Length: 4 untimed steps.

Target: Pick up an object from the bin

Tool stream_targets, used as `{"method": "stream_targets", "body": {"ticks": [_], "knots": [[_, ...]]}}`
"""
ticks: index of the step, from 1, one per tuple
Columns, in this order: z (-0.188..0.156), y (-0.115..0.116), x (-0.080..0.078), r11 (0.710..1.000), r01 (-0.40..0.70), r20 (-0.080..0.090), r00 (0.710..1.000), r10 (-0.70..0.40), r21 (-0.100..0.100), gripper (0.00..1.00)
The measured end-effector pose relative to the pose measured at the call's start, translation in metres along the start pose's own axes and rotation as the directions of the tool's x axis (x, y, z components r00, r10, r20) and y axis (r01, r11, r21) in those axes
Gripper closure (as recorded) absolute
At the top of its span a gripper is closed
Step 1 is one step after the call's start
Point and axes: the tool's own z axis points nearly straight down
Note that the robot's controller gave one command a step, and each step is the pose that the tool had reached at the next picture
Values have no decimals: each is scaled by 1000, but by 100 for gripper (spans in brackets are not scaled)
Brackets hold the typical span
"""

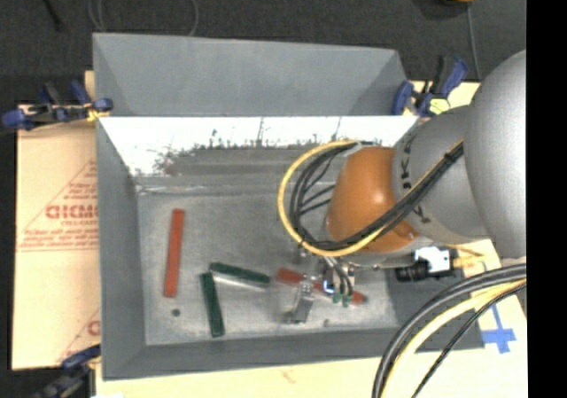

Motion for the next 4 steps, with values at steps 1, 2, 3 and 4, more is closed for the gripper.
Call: {"method": "stream_targets", "body": {"ticks": [1,2,3,4], "knots": [[15,1,0,997,-76,4,997,76,-6,100],[14,0,0,996,-86,3,996,86,-6,100],[10,-1,1,996,-92,-1,996,92,-3,100],[-4,-2,1,996,-87,-5,996,87,1,100]]}}
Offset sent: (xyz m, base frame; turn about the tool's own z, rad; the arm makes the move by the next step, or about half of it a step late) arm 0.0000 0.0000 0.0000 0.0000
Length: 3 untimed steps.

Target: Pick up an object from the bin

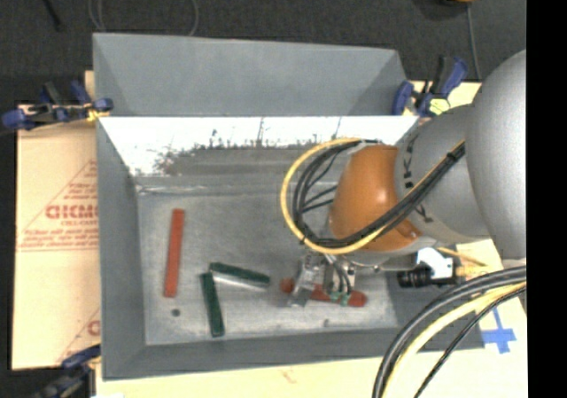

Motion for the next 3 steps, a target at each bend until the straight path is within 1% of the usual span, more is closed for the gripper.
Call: {"method": "stream_targets", "body": {"ticks": [2,3], "knots": [[-23,0,-1,1000,1,3,1000,-1,0,100],[-33,-1,0,1000,2,-1,1000,-2,1,100]]}}
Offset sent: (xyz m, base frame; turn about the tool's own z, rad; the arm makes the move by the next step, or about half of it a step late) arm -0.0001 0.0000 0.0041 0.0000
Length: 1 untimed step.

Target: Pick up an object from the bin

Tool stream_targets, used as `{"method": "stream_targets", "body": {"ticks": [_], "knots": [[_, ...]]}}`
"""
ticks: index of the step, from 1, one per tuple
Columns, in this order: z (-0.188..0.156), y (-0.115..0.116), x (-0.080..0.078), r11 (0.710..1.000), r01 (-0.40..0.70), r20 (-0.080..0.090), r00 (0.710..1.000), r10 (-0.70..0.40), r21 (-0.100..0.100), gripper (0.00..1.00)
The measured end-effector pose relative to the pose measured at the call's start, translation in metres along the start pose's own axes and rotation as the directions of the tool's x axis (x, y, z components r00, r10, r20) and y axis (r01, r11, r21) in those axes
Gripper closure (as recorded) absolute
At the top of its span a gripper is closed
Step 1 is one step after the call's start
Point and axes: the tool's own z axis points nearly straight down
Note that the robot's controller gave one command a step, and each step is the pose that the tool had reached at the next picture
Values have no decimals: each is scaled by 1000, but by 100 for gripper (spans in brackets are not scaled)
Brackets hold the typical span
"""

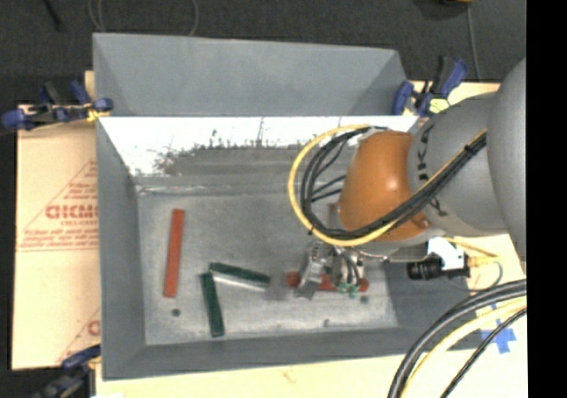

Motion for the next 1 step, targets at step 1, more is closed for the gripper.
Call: {"method": "stream_targets", "body": {"ticks": [1], "knots": [[-17,0,0,1000,1,-1,1000,-1,0,100]]}}
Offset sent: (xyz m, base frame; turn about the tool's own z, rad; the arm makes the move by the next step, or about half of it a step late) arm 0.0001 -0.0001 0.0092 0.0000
